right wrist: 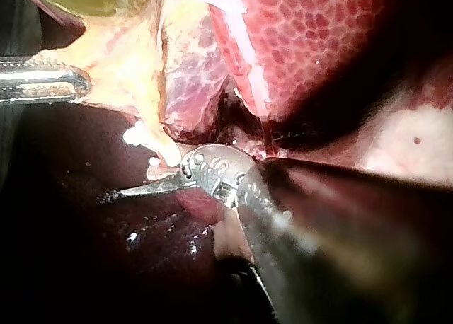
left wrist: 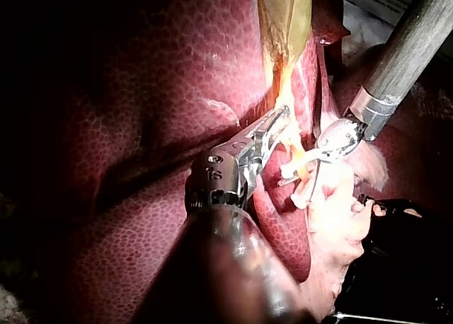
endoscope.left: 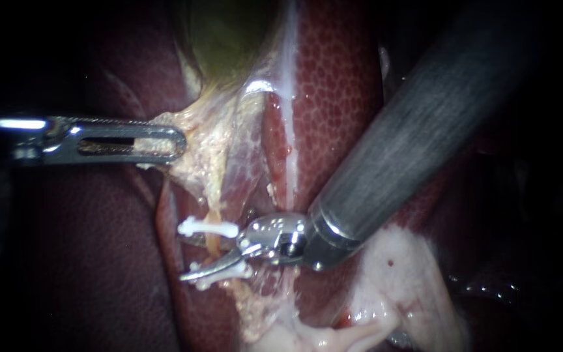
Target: Go to the cutting position left tube
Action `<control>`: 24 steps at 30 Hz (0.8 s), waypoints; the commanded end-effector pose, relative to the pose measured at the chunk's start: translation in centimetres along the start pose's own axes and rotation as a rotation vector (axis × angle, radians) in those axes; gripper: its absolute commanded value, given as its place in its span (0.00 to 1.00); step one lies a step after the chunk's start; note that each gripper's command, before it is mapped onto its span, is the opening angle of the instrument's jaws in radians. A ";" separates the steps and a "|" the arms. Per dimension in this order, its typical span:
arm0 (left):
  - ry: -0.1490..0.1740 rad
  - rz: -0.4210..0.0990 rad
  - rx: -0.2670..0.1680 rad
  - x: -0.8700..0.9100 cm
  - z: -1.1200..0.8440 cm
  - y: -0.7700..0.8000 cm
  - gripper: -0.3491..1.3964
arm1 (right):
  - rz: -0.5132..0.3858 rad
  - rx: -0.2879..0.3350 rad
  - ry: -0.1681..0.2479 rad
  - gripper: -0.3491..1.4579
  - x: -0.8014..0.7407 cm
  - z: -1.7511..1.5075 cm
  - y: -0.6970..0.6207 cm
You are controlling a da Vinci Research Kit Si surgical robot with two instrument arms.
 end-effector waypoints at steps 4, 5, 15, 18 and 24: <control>0.000 0.000 0.000 0.00 0.00 0.00 0.00 | 0.011 0.000 0.003 0.91 0.00 0.00 0.02; 0.000 0.000 0.000 0.00 0.00 -0.01 0.00 | 0.011 0.001 0.006 0.90 0.01 0.00 0.03; 0.000 0.000 0.000 0.00 0.00 -0.01 0.00 | 0.024 0.005 0.027 0.86 0.06 0.04 0.07; 0.000 0.000 0.000 0.00 0.00 -0.01 0.00 | 0.025 0.005 0.031 0.86 0.07 0.05 0.08; 0.000 0.000 0.000 0.00 0.00 -0.01 0.00 | 0.025 0.004 0.031 0.86 0.07 0.06 0.10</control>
